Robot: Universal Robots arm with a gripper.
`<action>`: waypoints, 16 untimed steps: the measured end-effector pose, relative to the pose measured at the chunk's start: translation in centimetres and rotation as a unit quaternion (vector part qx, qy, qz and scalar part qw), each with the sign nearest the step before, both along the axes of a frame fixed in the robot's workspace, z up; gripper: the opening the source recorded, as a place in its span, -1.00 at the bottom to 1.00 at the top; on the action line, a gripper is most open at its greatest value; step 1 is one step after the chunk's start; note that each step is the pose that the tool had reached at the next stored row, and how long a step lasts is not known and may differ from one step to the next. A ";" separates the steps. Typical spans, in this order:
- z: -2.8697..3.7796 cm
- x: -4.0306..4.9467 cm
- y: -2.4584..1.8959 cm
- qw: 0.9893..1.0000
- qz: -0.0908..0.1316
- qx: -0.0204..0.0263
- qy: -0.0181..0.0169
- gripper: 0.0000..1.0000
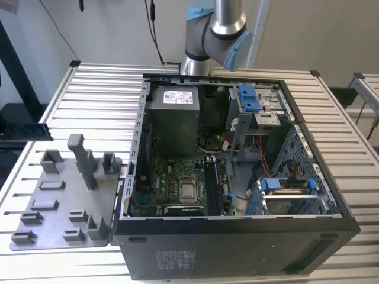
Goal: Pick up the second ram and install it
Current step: 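Pick up the second ram and move it above second insertion slot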
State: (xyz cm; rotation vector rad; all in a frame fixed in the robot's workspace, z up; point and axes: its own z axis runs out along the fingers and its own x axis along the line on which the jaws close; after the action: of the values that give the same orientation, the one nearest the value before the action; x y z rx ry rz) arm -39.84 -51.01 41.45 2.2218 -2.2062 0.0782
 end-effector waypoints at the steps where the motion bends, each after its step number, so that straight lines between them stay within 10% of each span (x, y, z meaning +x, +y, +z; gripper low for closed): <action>1: -0.01 0.29 0.00 1.000 0.000 0.000 0.000 -0.73; 16: -0.01 4.70 0.00 1.000 0.000 0.000 0.000 -0.73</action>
State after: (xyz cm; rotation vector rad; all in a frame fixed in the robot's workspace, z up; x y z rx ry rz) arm -35.14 -51.01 41.44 2.2218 -2.2064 0.0780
